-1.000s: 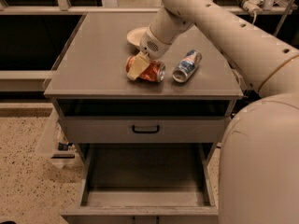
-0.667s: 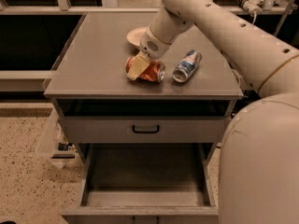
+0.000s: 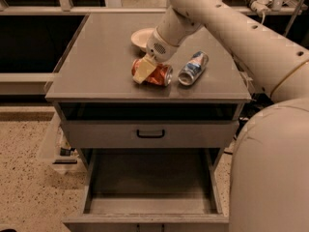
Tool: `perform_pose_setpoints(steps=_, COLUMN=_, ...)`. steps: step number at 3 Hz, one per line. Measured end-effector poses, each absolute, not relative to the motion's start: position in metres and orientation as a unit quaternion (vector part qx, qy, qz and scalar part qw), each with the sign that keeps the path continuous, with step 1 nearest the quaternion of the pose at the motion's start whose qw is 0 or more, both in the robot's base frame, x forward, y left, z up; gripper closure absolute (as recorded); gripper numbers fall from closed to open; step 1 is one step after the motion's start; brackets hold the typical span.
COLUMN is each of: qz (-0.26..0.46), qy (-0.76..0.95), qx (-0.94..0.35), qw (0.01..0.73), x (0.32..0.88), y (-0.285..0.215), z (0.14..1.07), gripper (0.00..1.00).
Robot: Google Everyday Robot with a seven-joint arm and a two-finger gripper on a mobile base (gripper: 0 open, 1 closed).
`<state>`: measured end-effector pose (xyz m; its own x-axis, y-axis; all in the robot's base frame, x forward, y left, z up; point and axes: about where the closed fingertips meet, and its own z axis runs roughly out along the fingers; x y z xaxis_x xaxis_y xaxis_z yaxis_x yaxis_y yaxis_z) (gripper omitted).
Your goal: Place coke can into middle drawer
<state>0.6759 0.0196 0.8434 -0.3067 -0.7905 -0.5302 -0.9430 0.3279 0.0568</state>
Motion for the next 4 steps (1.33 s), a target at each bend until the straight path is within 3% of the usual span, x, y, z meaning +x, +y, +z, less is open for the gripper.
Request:
perform_pose_setpoints(steps=2, qz=0.194, qy=0.798, qx=-0.528, qw=0.217, x=0.654, y=0.015, z=0.845, gripper=1.0)
perform_pose_setpoints(steps=4, qz=0.292, qy=0.814, qx=-0.371, qw=0.338, x=0.519, y=0.047, z=0.967, gripper=1.0)
